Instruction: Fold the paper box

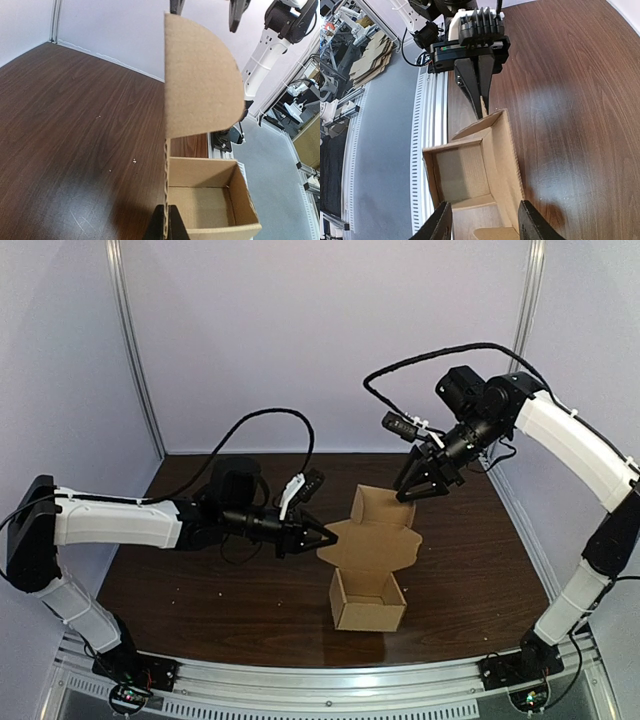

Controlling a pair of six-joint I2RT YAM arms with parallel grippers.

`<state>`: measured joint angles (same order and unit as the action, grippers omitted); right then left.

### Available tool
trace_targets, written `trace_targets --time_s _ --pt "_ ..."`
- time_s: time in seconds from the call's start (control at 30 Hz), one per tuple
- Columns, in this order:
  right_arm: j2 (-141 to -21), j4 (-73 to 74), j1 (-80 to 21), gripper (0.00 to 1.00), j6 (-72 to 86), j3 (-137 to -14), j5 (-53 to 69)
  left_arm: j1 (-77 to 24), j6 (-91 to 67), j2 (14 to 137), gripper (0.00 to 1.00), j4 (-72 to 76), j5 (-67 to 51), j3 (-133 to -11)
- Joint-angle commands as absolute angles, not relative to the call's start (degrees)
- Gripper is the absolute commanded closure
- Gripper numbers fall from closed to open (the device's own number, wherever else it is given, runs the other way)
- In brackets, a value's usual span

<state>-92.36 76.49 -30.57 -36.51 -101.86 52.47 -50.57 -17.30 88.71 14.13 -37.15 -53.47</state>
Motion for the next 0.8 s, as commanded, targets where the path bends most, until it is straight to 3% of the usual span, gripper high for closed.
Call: trace_targets --time_s 0.0,0.77 --pt "-97.5 84.8 -32.0 0.54 -36.5 -105.2 48.4 -50.3 -14.0 87.3 1.00 10.6 -38.1 -55.5" --pt "-95.8 85.0 -33.1 0.48 -45.9 -107.9 43.0 -50.3 -10.2 88.4 1.00 2.5 -41.5 -59.5"
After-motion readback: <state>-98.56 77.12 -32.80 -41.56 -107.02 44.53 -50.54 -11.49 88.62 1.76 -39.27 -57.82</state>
